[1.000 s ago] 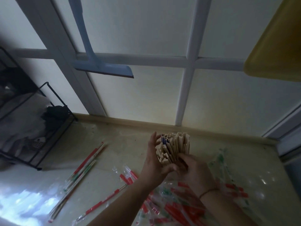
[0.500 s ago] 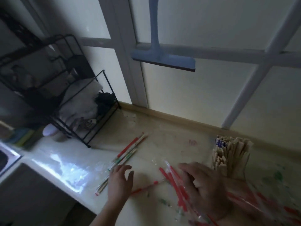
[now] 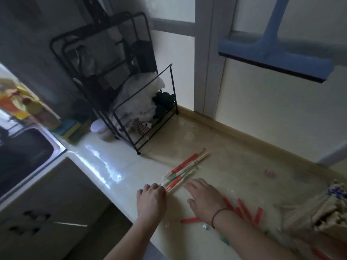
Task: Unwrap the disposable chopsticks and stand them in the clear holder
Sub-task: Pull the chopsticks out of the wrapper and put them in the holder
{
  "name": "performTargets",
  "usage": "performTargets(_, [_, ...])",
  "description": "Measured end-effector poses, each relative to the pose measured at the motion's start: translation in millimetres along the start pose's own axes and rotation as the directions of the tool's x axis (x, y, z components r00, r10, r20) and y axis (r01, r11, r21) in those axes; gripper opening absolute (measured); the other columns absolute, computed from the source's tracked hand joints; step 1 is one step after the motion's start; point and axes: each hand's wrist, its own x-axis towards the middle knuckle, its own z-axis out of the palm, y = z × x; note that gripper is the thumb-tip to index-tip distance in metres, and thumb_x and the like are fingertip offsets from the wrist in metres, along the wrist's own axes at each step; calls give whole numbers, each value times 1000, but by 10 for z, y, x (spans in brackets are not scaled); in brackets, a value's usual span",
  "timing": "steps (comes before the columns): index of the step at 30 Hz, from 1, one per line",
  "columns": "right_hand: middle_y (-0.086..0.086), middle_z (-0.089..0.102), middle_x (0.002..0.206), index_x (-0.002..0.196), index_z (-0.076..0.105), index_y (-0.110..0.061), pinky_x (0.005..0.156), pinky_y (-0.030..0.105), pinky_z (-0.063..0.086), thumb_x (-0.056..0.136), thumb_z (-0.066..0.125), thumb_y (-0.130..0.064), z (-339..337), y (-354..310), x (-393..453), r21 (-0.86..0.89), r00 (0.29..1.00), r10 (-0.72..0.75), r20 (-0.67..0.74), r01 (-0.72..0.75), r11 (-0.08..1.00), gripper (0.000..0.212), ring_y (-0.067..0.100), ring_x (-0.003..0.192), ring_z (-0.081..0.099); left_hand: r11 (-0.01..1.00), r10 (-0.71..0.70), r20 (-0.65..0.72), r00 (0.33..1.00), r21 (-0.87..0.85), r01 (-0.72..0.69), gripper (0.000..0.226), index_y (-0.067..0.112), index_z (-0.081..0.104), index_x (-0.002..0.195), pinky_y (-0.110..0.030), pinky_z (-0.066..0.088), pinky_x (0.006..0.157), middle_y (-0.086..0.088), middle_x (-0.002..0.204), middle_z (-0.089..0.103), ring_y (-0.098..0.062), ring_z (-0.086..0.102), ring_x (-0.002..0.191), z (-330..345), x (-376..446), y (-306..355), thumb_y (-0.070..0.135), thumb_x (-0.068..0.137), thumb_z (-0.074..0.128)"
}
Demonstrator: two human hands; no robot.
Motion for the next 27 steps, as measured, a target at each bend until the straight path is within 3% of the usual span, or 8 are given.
performTargets(5, [-1,37,148,137,42,-24,105,40,39,88,53,-19,165,-111,276,-102,1000,-23,19,25,995,51,23,138,32,999,26,83,996,21,-28,28,27,67,98,-35,40,74,7,92,62,-23,56,87,20,-5,-47,37,91,42])
performTargets(9, [-5,67,104,97,68,-30,76,41,52,62,77,-29,236,-177,389,-203,997,-65,-30,57,977,36,23,101,62,999,31,90,995,39,-35,25,26,66,97,-32,35,79,9,94,64,-20,54,92,-79,-82,-40,32,89,43])
performTargets(11, [-8,68,85,82,70,-31,81,44,46,57,83,-38,255,-143,393,-248,995,-56,-86,33,968,29,20,85,64,1000,24,53,998,-8,-24,25,30,66,102,-28,35,81,11,96,68,-14,56,91,-231,-88,-30,35,91,44])
performTargets(15, [-14,60,63,71,63,-32,82,38,33,81,54,-48,156,-30,194,-193,970,-30,-241,-18,981,20,15,63,60,942,-40,2,999,-333,38,13,33,71,97,-25,50,81,17,85,73,0,65,79,-637,-30,-116,36,84,70])
performTargets(17, [-14,60,67,76,63,-32,73,33,38,83,45,-43,43,14,22,-34,963,28,-267,-38,999,22,13,63,59,782,-119,93,988,-604,151,31,33,68,103,-23,56,74,13,79,74,3,68,73,-891,15,-135,25,77,83])
performTargets(20, [-14,63,71,81,64,-29,62,31,48,89,59,-30,-195,101,-308,321,934,195,-298,-95,942,9,8,65,60,478,-218,119,969,-853,212,59,32,57,119,-26,56,66,1,85,74,-12,71,71,-1205,122,-33,12,71,86])
performTargets(24, [-3,61,58,75,70,-18,56,32,52,90,65,-15,-433,106,-806,780,910,405,-90,-189,596,15,12,50,58,-77,-133,241,961,-970,232,55,14,59,123,-32,60,75,-13,99,75,-27,73,84,-1300,140,411,15,71,76])
performTargets(27, [4,65,59,72,71,-10,52,28,48,90,64,-8,-573,64,-1157,887,907,421,-12,-185,423,20,20,47,60,-108,48,291,955,-949,295,27,3,72,102,-27,59,68,-20,97,74,-21,68,75,-1301,-19,940,17,79,68])
